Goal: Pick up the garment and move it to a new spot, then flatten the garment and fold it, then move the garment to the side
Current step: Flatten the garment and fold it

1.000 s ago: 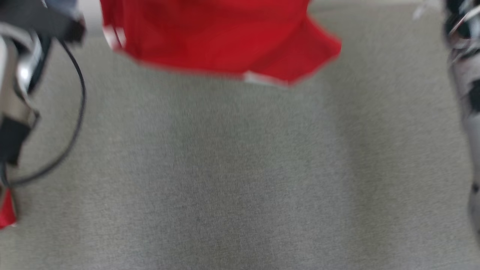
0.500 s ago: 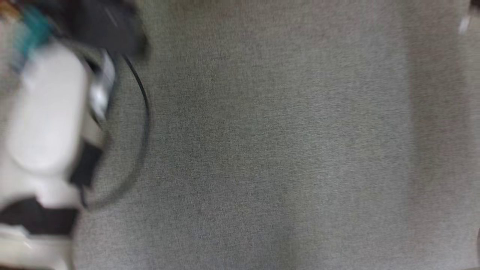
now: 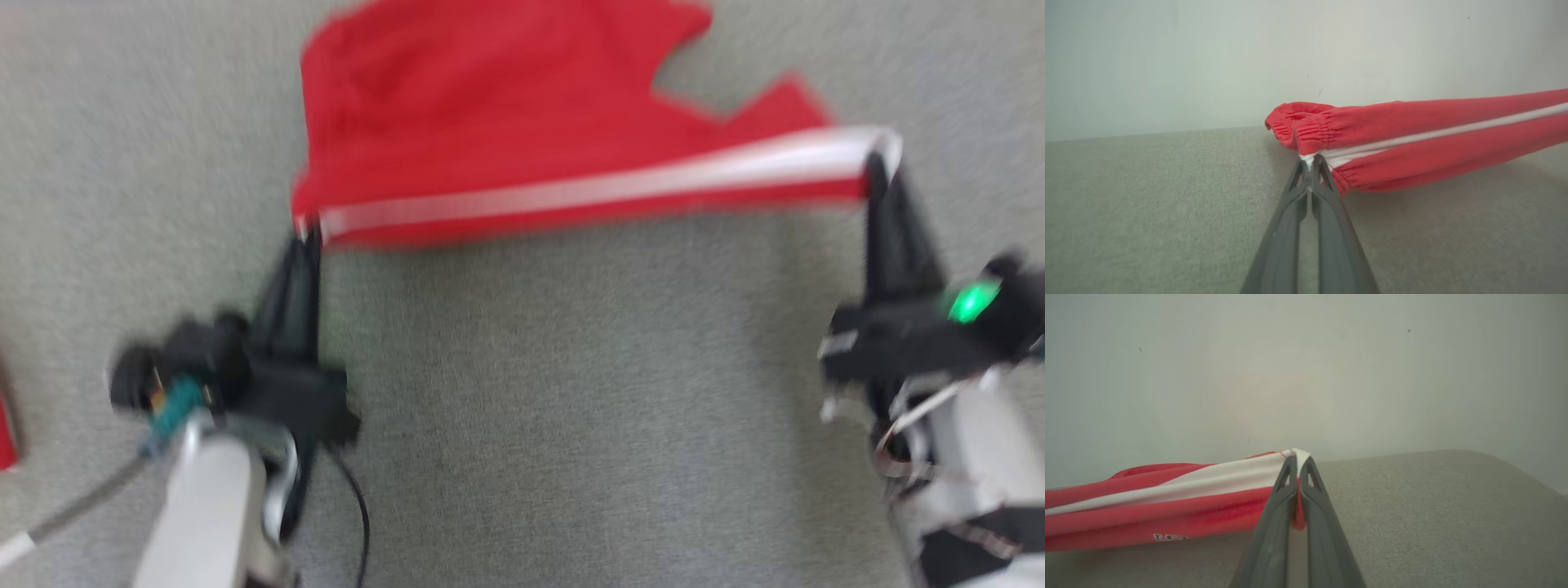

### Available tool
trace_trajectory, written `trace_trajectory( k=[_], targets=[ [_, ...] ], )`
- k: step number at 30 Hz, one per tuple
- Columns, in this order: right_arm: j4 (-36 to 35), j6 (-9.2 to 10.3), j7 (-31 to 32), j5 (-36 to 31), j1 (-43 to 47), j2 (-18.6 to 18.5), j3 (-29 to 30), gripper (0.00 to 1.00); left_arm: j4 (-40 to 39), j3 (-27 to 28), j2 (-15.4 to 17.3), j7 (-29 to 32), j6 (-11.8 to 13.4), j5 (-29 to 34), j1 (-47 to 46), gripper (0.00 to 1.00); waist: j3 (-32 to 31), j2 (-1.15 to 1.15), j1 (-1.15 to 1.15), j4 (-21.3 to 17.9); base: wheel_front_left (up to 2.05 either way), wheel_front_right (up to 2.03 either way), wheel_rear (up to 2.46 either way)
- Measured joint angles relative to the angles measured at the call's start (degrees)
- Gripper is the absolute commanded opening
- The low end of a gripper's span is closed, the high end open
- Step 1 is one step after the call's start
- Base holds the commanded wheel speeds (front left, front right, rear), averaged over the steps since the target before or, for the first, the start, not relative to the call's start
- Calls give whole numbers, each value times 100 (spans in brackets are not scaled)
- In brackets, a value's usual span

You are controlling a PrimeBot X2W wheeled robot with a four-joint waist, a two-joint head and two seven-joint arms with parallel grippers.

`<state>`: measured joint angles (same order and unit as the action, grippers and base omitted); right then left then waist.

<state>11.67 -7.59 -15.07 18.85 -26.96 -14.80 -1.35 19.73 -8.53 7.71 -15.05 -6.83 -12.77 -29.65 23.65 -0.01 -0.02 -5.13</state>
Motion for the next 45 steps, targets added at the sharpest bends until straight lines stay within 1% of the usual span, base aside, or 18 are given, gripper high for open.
trace_trajectory(
  k=[6,10,14,15,16,17,18,24,30,34,37,41,45],
  targets=[
    [227,0,0,-133,866,244,-87,0,246,186,-164,-1,-70,-49,979,0,-680,0,0,-48,0,0,0],
    [278,1,-1,-261,1463,342,-9,0,376,-53,-256,-1,-71,-168,1483,0,-1124,0,-1,-66,0,0,0],
    [363,0,-1,-371,2010,536,71,0,380,12,-298,0,-73,-323,1973,0,-1547,-1,0,-76,0,0,0],
    [363,0,-1,-371,2010,536,71,0,380,12,-298,0,-73,-323,1973,0,-1547,-1,0,-76,0,0,0],
    [378,0,0,-396,2235,612,112,0,345,76,-312,0,-74,-376,2246,0,-1751,-1,0,-87,0,0,0],
    [378,0,0,-396,2235,612,112,0,345,76,-312,0,-74,-376,2246,0,-1751,-1,0,-87,0,0,0],
    [379,-1,0,-458,2415,664,113,0,294,115,-323,0,-75,-417,2424,0,-1938,-1,0,-99,0,0,0],
    [341,-2,0,-538,2828,723,186,0,159,19,-297,0,-75,-498,2919,0,-2378,-1,0,-135,0,0,0],
    [192,-5,0,-570,3175,712,263,0,10,2,-326,0,-77,-595,3394,0,-2642,0,1,-114,0,0,0],
    [135,-4,0,-573,3173,691,322,0,-82,-45,-337,0,-78,-595,3439,0,-2659,0,1,-6,0,0,0],
    [151,-3,0,-545,3004,680,312,0,-210,-108,-333,0,-76,-589,3332,0,-2593,0,2,80,0,0,0],
    [277,1,-3,-500,2464,581,167,0,-288,-220,-332,0,-73,-523,2911,0,-2413,1,3,185,0,0,0],
    [743,1,-3,-485,1701,363,-24,0,-208,-227,-378,0,-71,-553,2360,0,-2154,1,3,301,0,0,0]
  ],
)
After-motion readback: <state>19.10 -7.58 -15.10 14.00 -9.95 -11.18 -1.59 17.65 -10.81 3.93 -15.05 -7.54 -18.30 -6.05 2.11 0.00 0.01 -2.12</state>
